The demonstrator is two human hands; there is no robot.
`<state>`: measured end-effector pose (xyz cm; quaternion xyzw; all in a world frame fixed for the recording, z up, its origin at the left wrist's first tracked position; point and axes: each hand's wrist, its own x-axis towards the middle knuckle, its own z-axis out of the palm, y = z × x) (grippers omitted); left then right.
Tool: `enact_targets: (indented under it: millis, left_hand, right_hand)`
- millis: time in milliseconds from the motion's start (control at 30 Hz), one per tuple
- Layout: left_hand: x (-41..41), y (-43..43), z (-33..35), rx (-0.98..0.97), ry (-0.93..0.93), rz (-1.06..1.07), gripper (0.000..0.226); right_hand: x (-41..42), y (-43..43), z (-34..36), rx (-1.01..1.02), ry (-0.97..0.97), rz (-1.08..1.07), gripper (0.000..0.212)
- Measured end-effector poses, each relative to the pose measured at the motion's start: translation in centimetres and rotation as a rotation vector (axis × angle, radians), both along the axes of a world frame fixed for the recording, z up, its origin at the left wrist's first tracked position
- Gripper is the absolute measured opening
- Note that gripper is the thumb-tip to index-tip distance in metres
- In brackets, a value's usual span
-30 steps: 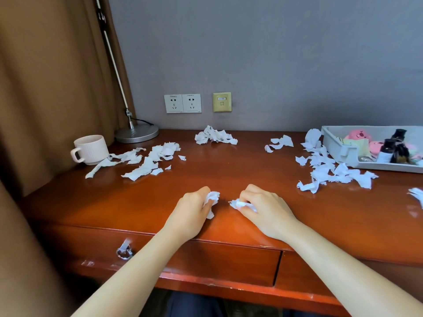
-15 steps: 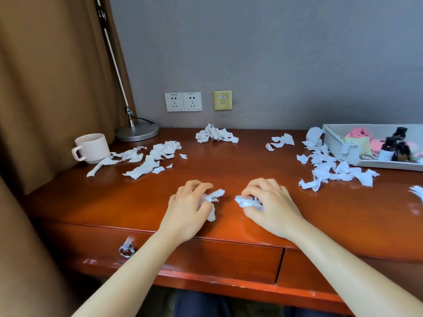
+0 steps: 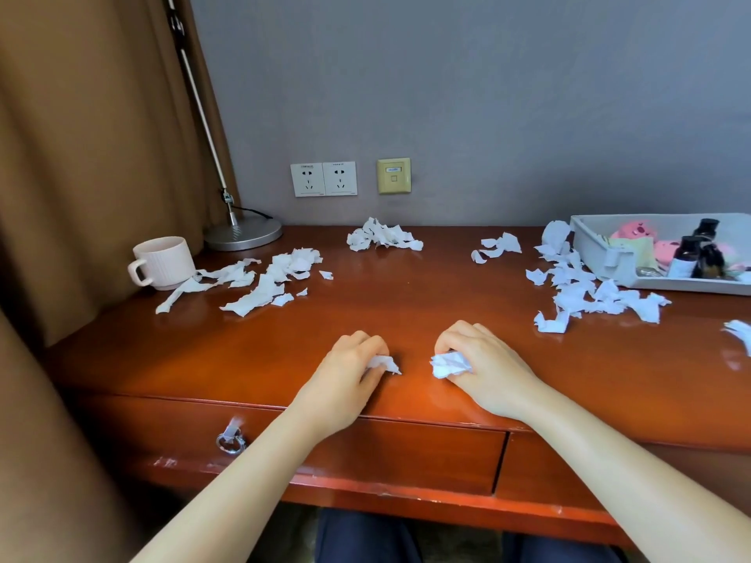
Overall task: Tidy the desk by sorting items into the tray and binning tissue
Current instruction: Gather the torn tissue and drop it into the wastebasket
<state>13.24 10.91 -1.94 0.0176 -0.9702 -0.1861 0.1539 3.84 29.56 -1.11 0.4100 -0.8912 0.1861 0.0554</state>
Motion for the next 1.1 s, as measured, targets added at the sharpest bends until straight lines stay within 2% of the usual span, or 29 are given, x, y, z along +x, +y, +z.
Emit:
enact_targets:
  millis: [100, 200, 333, 533, 700, 833, 1000, 1100]
  left_hand:
    - [0.3, 0.2, -0.3, 0.037, 0.049, 0.021, 0.018]
    - [0.7, 0.5, -0.4, 0.074, 0.08, 0.05, 0.02]
    - [0.8, 0.8, -0.4, 0.027, 0.136, 0.065, 0.029]
    - [-0.1, 1.2, -0.1, 0.066, 0.158, 0.111, 0.037]
    - [-0.8, 2.0, 0.4, 0.156, 0.153, 0.123, 0.044]
    - [-1.2, 3.2, 0.6, 0.263, 0.175, 0.073, 0.047]
    - [-1.6, 5.8, 1.3, 0.403, 0.19, -0.058, 0.049]
    - [-1.7, 8.5, 2.1, 0.416, 0.188, -0.149, 0.05]
  right_hand:
    - [0.1, 0.0, -0.2, -0.021, 0.004, -0.057, 0.008]
    - [0.5, 0.2, 0.1, -0.018, 0.034, -0.094, 0.012]
    - [1.3, 0.5, 0.6, 0.034, 0.042, -0.153, 0.003]
    - [1.5, 0.9, 0.7, 0.074, 0.018, -0.167, 0.042]
    - [2.1, 1.6, 1.1, 0.062, -0.001, -0.151, 0.051]
    - [2.6, 2.6, 1.1, -0.062, -0.041, -0.14, 0.053]
    - [3.1, 5.4, 0.6, -0.55, -0.22, -0.166, 0.056]
    - [3.6, 7.6, 1.0, -0.603, -0.21, -0.181, 0.054]
